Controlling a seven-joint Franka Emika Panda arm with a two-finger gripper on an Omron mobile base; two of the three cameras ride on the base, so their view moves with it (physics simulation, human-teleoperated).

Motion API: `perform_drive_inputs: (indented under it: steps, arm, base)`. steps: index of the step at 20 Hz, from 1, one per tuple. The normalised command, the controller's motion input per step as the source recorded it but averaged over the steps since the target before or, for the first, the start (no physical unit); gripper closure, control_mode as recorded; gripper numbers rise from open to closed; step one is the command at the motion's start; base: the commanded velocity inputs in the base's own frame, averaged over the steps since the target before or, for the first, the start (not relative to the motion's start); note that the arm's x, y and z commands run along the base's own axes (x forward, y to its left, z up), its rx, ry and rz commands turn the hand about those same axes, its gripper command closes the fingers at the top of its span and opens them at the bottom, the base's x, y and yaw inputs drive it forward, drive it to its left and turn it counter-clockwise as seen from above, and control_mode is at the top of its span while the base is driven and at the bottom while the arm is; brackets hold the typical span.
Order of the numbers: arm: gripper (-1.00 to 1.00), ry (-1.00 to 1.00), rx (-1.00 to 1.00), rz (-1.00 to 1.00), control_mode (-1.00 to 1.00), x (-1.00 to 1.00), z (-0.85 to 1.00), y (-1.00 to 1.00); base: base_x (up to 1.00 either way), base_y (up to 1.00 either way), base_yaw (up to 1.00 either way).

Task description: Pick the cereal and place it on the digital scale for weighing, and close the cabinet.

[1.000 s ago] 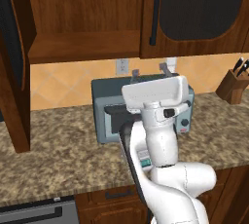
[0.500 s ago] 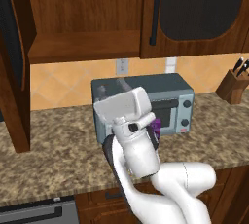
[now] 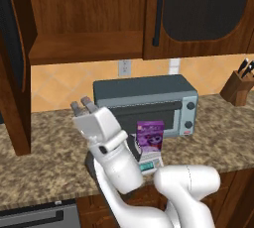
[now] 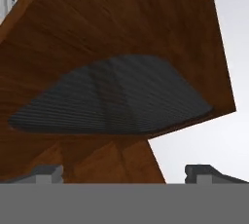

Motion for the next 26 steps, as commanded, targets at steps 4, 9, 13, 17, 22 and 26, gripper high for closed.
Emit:
perform_drive_inputs:
  steps: [4, 9, 13, 17, 22, 26]
  arm:
    - [-1.0, -0.2, -0.11, -0.07, -1.0, -0.2, -0.25, 0.38]
    - [-1.0, -0.14, -0.07, -0.01, -1.0, -0.13, -0.4, -0.02]
    - [-1.0, -0.14, -0.01, 0.0, -1.0, -0.27, -0.4, -0.24]
    - [-1.0, -0.12, -0.06, 0.0, -1.0, -0.06, -0.14, 0.35]
    - [-1.0, -0.07, -0.08, 0.0, -1.0, 0.0, -0.35, 0.71]
    - [-1.0, -0.14, -0.11, 0.0, -1.0, 0.0, -0.67, 0.67]
  base:
    - [0.0, 0.0, 0.0]
    - [0.0, 0.0, 0.0]
    - [0.0, 0.0, 0.0]
    - [0.0, 0.0, 0.0]
    - [0.0, 0.0, 0.0]
    - [0.0, 0.0, 0.0]
